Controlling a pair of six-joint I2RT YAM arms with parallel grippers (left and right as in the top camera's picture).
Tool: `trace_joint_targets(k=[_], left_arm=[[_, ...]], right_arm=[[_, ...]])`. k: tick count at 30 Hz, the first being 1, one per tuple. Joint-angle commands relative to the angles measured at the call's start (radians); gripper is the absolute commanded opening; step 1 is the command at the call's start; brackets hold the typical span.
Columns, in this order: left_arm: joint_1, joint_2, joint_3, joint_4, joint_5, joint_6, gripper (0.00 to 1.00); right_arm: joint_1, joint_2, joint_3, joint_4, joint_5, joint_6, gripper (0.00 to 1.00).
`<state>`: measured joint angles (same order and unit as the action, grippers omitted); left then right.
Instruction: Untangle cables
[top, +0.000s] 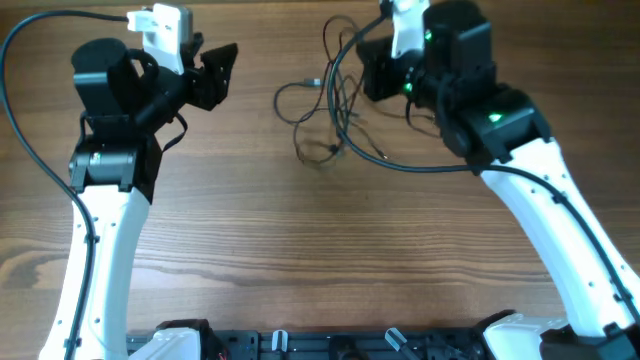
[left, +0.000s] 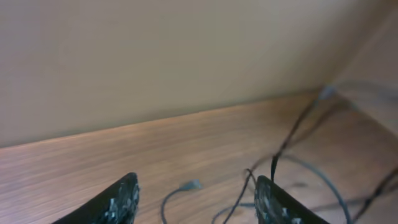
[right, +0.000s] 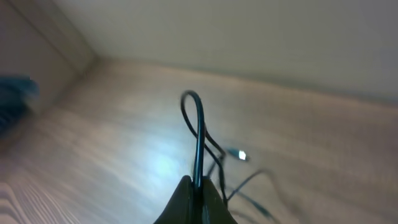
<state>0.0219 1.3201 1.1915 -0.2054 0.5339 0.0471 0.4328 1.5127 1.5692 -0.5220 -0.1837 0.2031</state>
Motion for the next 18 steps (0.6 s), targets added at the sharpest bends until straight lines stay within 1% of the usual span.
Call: trace_joint_targets(k=[1,6,14,18], left_arm=[[0.002,0.034,0.015,-0.002,0.155,0.001,0.64],[-0.021,0.091,0.015,-0.001,0.230,0.002,0.70],[-0.131,0.166,0.015,0.051,0.369,0.001,0.70],[-0.209,0.166,0.015,0.108,0.371,0.001,0.70]], right_arm=[[-0.005,-0.032,0.111,-0.005,-0.028,-0.047,0.04],[-0.005,-0.032,0.125,-0.006,-0.108,-0.043,0.04],[-0.005,-0.031,0.125,-0.031,-0.107,-0.042,0.05],[-0.005,-0.031,0.125,-0.043,-0.135,-0.039,0.05]])
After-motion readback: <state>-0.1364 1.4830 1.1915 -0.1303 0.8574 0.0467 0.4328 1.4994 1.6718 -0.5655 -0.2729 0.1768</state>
